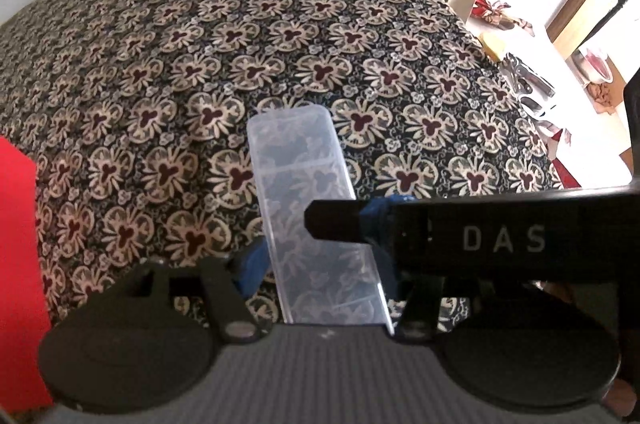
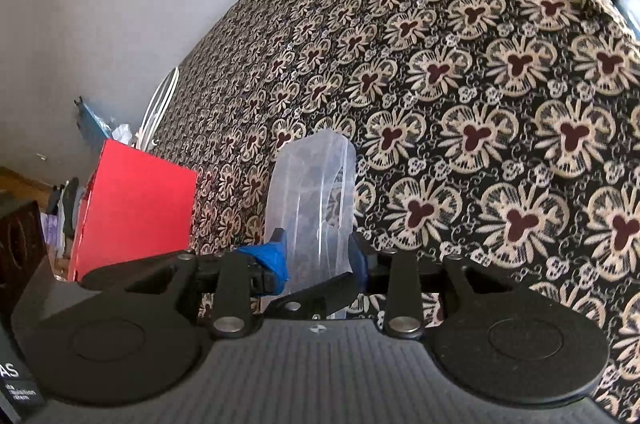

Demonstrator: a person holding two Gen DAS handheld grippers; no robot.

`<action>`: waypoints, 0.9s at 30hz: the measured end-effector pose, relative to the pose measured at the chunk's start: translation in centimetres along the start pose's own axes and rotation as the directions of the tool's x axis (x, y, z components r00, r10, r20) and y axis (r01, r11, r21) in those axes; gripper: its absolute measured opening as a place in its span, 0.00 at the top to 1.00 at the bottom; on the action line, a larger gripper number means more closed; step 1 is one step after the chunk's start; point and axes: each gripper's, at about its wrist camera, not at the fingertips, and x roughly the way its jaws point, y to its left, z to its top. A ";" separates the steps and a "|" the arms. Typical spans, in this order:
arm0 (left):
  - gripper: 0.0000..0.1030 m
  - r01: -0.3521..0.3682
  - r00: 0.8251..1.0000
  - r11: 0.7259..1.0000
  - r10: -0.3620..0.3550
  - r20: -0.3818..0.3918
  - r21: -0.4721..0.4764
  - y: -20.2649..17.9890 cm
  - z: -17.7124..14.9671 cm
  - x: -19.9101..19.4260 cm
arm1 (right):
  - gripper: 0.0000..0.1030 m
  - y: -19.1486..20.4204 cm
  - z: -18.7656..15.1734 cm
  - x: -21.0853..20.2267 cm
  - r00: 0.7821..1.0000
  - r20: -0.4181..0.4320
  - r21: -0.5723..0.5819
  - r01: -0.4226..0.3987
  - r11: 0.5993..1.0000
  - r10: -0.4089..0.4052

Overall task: Organize rigid objects
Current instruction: 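Lift the clear plastic box with the right gripper toward the red box, then carry the clear plastic box with the right gripper over the red box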

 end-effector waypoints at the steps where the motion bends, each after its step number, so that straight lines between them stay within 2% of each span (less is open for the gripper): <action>1: 0.48 -0.005 1.000 1.000 0.005 -0.001 0.002 0.0 -0.1 -0.1 | 0.82 -0.2 0.0 0.1 1.000 -0.003 0.013 -0.005 1.000 0.006; 17: 0.48 0.023 1.000 0.999 -0.023 0.019 -0.030 1.5 -1.9 -2.3 | 0.80 -0.4 -3.3 0.2 0.998 -0.001 0.088 -0.067 0.994 0.067; 27: 0.48 0.022 1.000 0.999 -0.021 0.016 -0.036 2.5 -5.1 -4.6 | 0.81 2.8 -7.2 0.2 0.997 -0.038 0.018 -0.072 0.997 0.073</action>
